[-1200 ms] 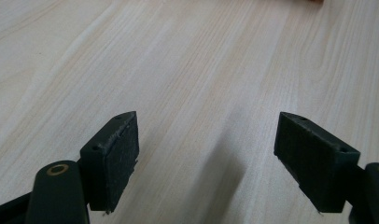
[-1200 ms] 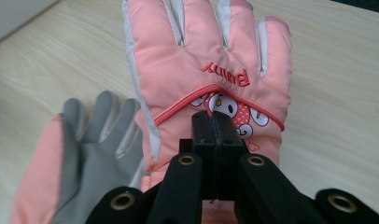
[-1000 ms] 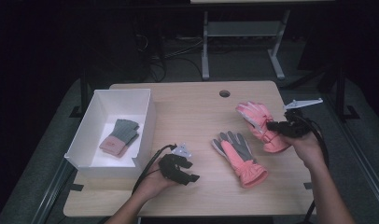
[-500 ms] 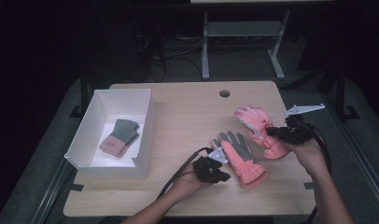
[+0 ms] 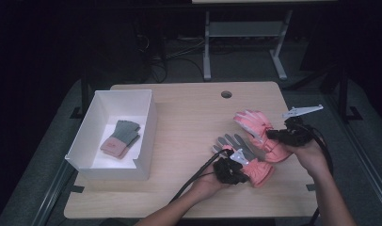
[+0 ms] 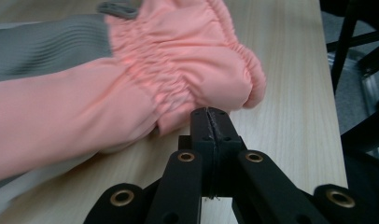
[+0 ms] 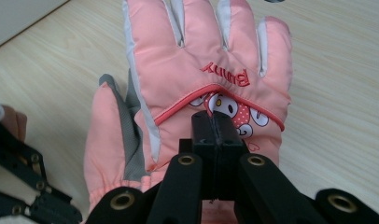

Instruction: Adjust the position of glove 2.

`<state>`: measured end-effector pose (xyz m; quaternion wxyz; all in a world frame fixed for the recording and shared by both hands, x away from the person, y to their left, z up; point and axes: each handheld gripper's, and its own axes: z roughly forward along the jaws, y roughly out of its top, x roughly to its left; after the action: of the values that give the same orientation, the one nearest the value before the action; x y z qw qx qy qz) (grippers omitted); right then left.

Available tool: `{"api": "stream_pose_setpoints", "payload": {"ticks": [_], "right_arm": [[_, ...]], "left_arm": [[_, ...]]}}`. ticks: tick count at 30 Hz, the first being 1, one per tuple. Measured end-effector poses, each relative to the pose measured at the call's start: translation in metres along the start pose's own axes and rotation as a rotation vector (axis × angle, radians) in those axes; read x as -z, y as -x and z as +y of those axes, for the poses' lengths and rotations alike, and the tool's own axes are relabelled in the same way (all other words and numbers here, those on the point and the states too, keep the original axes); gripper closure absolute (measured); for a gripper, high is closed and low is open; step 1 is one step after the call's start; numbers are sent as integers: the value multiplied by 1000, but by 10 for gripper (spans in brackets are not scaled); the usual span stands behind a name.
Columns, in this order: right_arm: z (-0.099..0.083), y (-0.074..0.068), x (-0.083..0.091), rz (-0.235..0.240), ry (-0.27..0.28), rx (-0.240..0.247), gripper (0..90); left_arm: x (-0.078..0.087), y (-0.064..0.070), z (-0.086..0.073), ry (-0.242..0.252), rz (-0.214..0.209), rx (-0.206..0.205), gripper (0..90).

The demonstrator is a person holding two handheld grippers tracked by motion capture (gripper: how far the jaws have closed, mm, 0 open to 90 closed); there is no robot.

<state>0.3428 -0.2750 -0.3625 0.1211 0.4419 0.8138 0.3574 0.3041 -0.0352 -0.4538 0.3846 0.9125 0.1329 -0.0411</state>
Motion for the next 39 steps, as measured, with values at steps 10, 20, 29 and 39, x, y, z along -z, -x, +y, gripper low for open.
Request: {"api": "stream_pose_setpoints", "payload": {"ticks": [10, 20, 29, 39], "right_arm": [[3, -20, 4, 36, -22, -1, 899], [3, -43, -6, 59, -72, -3, 898], [0, -48, -21, 78, -105, -7, 898], [-7, -55, -52, 68, -185, 19, 895]], "left_arm": [[77, -17, -46, 0, 107, 56, 762], [109, -24, -89, -63, 161, 112, 331], [106, -28, -89, -55, 209, 142, 197], [106, -30, -90, -64, 207, 132, 196]]}}
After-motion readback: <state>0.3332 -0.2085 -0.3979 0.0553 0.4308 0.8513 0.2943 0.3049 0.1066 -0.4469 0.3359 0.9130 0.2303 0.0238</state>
